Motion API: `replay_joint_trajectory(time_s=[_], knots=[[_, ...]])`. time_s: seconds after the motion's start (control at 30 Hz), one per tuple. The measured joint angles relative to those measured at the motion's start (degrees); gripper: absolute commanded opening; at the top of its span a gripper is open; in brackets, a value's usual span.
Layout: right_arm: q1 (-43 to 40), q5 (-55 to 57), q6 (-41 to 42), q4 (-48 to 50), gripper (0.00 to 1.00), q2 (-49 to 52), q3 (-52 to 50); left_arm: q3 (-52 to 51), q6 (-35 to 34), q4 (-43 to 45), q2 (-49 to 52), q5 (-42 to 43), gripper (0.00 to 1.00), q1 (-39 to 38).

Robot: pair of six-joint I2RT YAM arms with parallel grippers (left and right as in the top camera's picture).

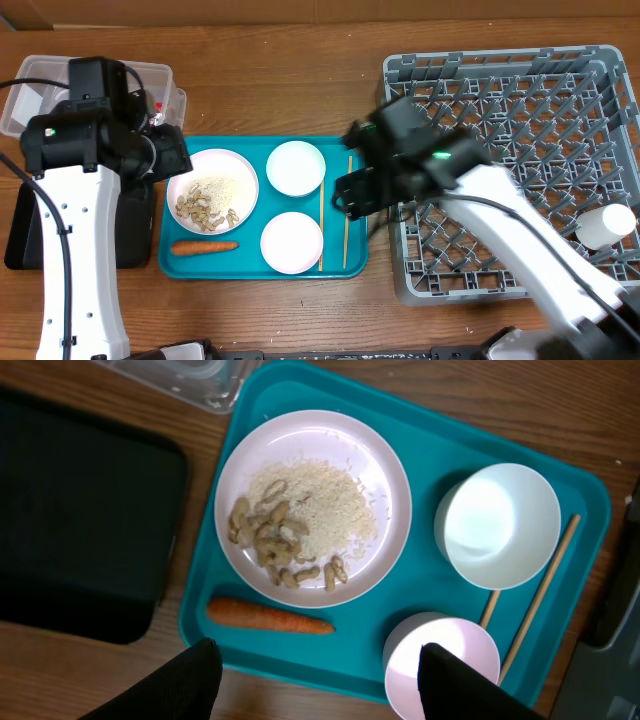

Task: Sort waste into correct bins and load items into the dishwasher
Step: 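Grasp the pink-rimmed bowl on the tray with the right gripper and lift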

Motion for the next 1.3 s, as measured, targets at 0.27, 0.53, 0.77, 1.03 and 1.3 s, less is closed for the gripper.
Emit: replay_joint_trajectory(time_s=[0.27,0.53,0.77,1.03,1.3], knots=[[5.18,1.42,6.12,2.86,0.56,14.21,-0.02,0.00,-0.59,-0.13,0.00,-0.22,0.66,0.42],[7.06,1.79,9.35,3.58,0.48,21.18,-0.17,0.00,-0.59,-0.13,0.00,-0.24,0.66,0.42],[8.55,1.84,10.45,4.11,0.41,21.29,-0.31,0.00,-0.61,-0.13,0.00,-0.22,0.66,0.42],[11.13,3.74,13.51,5.16,0.14,23.26,-0.33,0.00,-0.61,-0.13,0.00,-0.22,0.66,0.42],[10.75,4.55,14.23,4.17,0.04,23.80,-0.28,0.00,-0.61,-0.11,0.00,-0.24,0.66,0.42]])
